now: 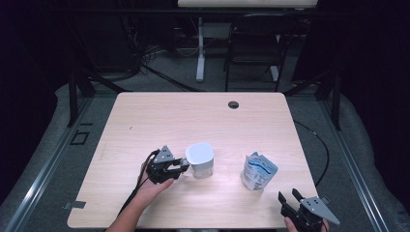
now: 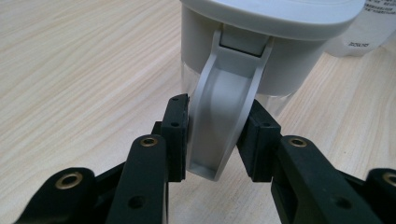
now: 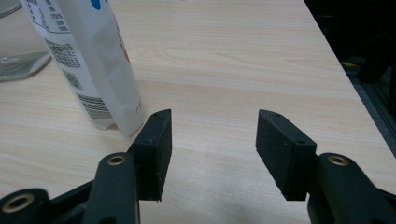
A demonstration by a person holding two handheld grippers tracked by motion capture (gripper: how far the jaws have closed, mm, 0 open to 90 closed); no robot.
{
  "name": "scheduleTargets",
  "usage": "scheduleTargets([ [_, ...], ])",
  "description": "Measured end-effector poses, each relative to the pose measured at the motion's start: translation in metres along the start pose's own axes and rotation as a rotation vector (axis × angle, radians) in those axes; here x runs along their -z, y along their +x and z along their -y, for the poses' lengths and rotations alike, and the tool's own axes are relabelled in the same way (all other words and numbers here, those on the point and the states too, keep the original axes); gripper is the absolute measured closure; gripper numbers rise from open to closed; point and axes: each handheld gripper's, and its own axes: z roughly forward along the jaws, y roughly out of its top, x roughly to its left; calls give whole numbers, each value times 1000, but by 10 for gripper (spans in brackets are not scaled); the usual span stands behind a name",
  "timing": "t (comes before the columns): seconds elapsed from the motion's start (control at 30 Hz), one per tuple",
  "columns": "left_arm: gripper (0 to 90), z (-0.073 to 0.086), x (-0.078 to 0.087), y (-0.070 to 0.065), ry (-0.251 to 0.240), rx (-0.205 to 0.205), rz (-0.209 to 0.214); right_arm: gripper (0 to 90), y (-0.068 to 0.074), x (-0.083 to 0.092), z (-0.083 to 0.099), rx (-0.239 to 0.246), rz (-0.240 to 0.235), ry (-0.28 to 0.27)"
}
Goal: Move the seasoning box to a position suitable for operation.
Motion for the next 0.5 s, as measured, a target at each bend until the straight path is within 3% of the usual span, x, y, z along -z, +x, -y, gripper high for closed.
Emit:
scheduleTargets([
  [0.1,662,1,-1,3,-13,-1,15,457,0,-1,0,5,3,1],
  [0.17,608,0,-3,3,-32,6,6,458,0,-1,1,4,6,4],
  [0.23,624,0,-5,4,-34,16,22,458,0,-1,2,-2,6,4],
  [0.5,676,0,-5,-2,-20,-34,-18,458,1,-1,2,3,2,4],
])
